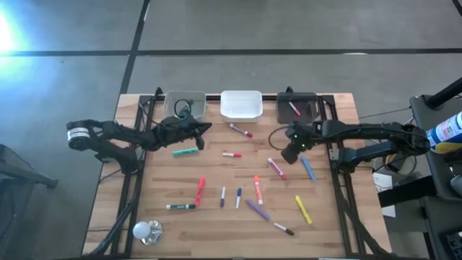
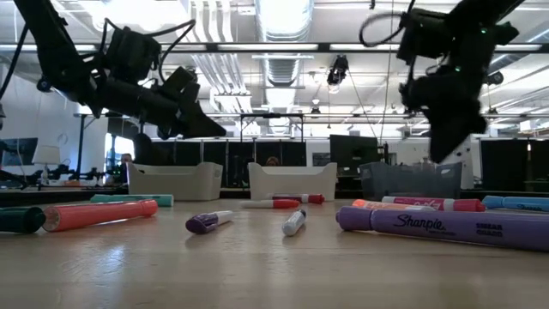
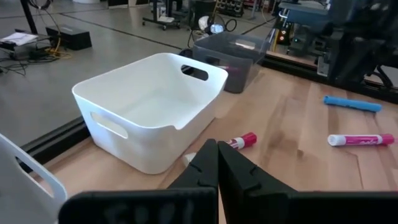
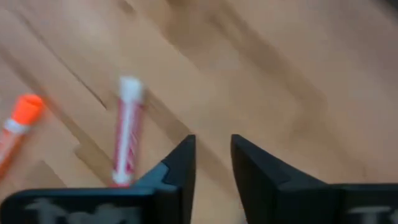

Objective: Pick & Place Markers
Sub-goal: Put the blue highlighter pen into the white bin

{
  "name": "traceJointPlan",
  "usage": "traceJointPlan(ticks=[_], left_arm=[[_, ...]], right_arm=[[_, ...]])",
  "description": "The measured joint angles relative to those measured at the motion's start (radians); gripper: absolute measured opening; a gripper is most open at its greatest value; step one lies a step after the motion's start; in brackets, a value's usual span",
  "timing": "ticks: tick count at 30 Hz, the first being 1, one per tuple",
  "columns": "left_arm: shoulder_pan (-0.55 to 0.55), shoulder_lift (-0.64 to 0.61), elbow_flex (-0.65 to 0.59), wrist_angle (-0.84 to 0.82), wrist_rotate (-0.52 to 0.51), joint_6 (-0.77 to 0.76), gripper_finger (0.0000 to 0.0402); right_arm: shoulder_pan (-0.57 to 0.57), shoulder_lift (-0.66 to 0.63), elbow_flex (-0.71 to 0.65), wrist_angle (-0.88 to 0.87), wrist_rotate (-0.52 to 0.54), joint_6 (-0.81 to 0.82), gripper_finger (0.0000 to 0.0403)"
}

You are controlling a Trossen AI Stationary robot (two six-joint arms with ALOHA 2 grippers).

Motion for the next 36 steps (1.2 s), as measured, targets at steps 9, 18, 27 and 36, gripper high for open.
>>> traceJointPlan(ticks=[9, 18, 27, 36], left_arm=[[-0.028, 0.0, 0.0, -0.017, 0.011, 0.005, 0.0], [-0.034, 0.0, -0.001, -0.016, 0.01, 0.004, 0.0], [-0.034, 0.0, -0.001, -0.016, 0.009, -0.003, 0.0], [-0.034, 0.0, -0.002, -0.016, 0.006, -0.01, 0.0]], right_arm=[[0.0, 0.004, -0.079, -0.133, -0.013, 0.226, 0.0165], [0.0, 0.005, -0.179, -0.039, -0.017, 0.281, 0.0153], [-0.001, 0.005, -0.206, -0.001, -0.006, 0.305, 0.0095], [-0.001, 0.004, -0.206, 0.011, -0.005, 0.303, 0.0059]])
